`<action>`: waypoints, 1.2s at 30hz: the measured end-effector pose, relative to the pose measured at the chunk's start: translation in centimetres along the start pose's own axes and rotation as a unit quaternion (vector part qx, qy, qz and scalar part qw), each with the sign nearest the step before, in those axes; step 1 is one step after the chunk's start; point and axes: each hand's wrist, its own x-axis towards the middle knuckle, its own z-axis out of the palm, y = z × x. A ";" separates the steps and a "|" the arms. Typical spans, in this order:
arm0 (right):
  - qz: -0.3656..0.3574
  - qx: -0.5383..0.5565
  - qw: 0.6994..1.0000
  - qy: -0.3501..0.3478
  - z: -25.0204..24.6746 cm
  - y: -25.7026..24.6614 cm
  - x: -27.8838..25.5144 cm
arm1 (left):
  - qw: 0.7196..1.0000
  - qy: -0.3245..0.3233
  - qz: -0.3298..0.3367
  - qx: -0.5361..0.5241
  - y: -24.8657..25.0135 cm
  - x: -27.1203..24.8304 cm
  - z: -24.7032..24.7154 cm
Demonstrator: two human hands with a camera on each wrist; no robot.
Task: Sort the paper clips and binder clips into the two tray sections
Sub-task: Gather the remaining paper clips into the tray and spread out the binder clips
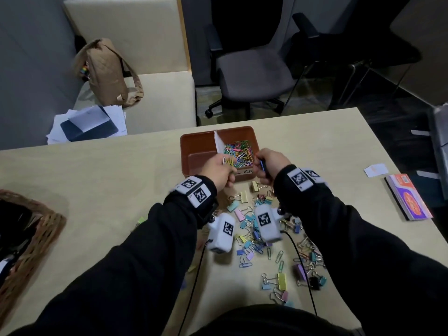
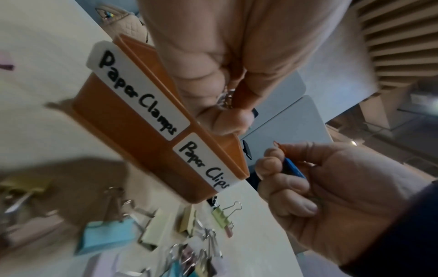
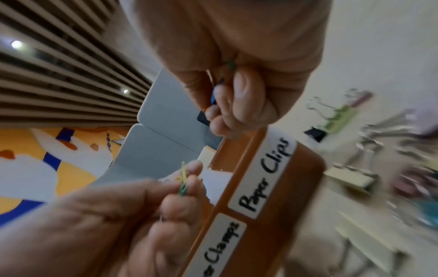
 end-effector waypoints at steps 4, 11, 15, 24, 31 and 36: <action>0.021 -0.004 1.000 0.008 1.4 -1.9 2.1 | 0.998 0.028 -0.017 -0.062 1.2 2.1 0.2; 0.026 0.038 0.999 0.027 1.9 -2.5 4.2 | 0.999 0.028 0.011 -0.033 1.0 2.2 -0.2; -0.030 0.001 0.999 0.011 1.1 -1.1 3.8 | 0.998 0.021 0.062 -0.007 0.7 -0.6 0.1; -0.167 -0.173 0.971 0.003 -1.8 4.1 -1.3 | 0.942 -0.096 0.060 0.317 -6.3 -3.4 0.8; -0.114 -0.491 0.863 -0.044 -3.7 11.0 -3.5 | 0.852 -0.140 0.100 0.494 -10.5 -6.1 3.0; -0.150 -0.587 0.792 -0.077 -4.1 13.2 -4.8 | 0.858 -0.147 0.130 0.475 -11.9 -6.6 3.1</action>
